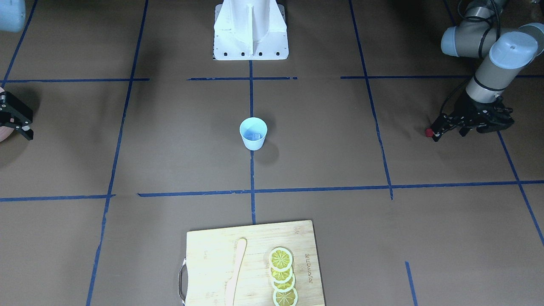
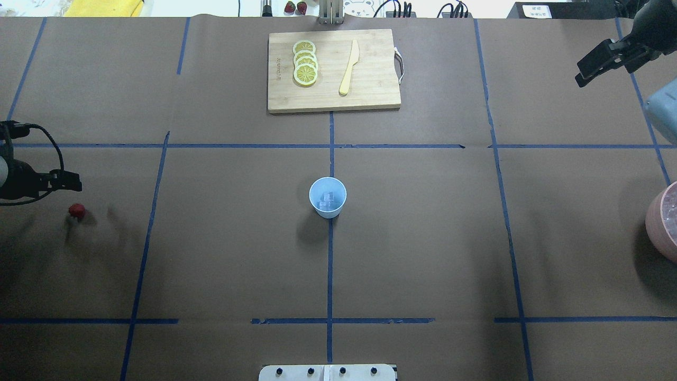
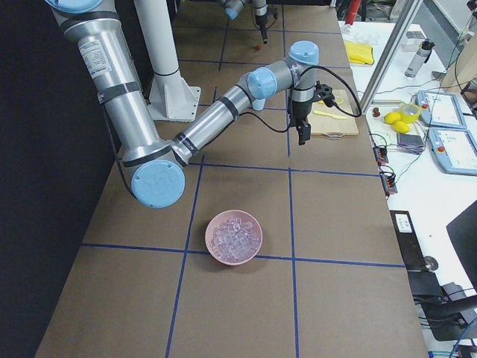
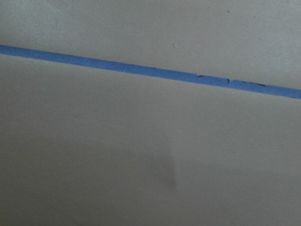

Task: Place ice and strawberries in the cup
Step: 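Lower the left gripper onto the red strawberry and grasp it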

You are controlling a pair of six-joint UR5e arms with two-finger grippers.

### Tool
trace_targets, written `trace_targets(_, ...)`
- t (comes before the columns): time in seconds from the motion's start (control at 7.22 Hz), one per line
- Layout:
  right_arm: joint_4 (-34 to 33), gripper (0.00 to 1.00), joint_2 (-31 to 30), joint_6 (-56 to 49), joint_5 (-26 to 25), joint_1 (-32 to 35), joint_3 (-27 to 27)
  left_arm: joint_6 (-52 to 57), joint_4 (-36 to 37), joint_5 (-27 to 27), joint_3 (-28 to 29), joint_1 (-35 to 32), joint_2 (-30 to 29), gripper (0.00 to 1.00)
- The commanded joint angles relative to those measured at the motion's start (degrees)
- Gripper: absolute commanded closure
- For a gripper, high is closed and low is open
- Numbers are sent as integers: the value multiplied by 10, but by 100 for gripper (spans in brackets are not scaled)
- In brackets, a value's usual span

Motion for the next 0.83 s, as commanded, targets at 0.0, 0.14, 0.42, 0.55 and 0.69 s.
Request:
trace_targets(0.0, 1, 0, -2, -2, 2, 3, 0, -37, -22, 4, 16, 22, -13, 2)
trace_targets(0.14, 1, 0, -2, -2, 3, 5, 0, -37, -22, 5, 16, 23, -13, 2)
trace_targets(0.42, 1, 0, -2, -2, 3, 6, 0, -37, -22, 4, 9, 25, -6, 2)
trace_targets(0.55, 1, 0, -2, -2, 3, 6, 0, -38, -22, 4, 6, 25, -4, 2)
trace_targets(0.69, 1, 0, -2, -2, 4, 6, 0, -38, -22, 2, 4, 25, -1, 2)
